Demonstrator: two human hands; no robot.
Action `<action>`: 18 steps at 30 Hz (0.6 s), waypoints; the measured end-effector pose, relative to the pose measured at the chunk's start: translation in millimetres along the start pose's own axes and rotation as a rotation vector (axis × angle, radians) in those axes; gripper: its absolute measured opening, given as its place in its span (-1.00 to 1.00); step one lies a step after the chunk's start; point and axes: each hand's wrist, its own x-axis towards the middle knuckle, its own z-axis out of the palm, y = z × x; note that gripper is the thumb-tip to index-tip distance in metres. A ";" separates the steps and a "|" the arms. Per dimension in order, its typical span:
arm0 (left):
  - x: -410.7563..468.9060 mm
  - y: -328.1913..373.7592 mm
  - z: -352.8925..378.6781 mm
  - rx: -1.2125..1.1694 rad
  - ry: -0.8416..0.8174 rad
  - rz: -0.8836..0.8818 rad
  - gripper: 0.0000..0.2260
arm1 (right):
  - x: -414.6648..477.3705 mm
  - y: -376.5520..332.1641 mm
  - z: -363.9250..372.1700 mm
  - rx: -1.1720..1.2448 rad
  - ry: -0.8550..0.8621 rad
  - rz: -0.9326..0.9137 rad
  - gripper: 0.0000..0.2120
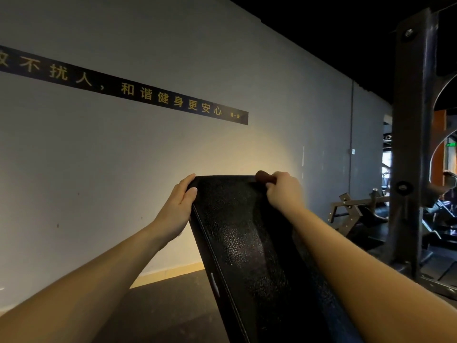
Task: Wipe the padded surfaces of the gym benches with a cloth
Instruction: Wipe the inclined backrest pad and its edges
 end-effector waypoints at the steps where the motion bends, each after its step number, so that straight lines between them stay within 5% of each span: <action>1: -0.1 0.1 0.3 -0.002 0.002 0.004 -0.58 | 3.6 -10.5 5.8 0.015 0.005 0.026 -0.76; 8: 2.7 -0.3 -3.0 -0.026 0.017 0.024 -0.64 | -31.6 -79.0 26.9 0.286 -0.219 -0.544 -0.78; 14: 5.4 -6.3 -0.8 -0.030 0.017 0.011 -0.57 | 6.0 -6.8 13.5 0.049 0.003 -0.060 -0.78; 18: 5.9 -3.4 -1.8 -0.009 0.001 0.000 -0.58 | -43.3 -42.2 19.4 0.078 -0.022 -0.346 -0.76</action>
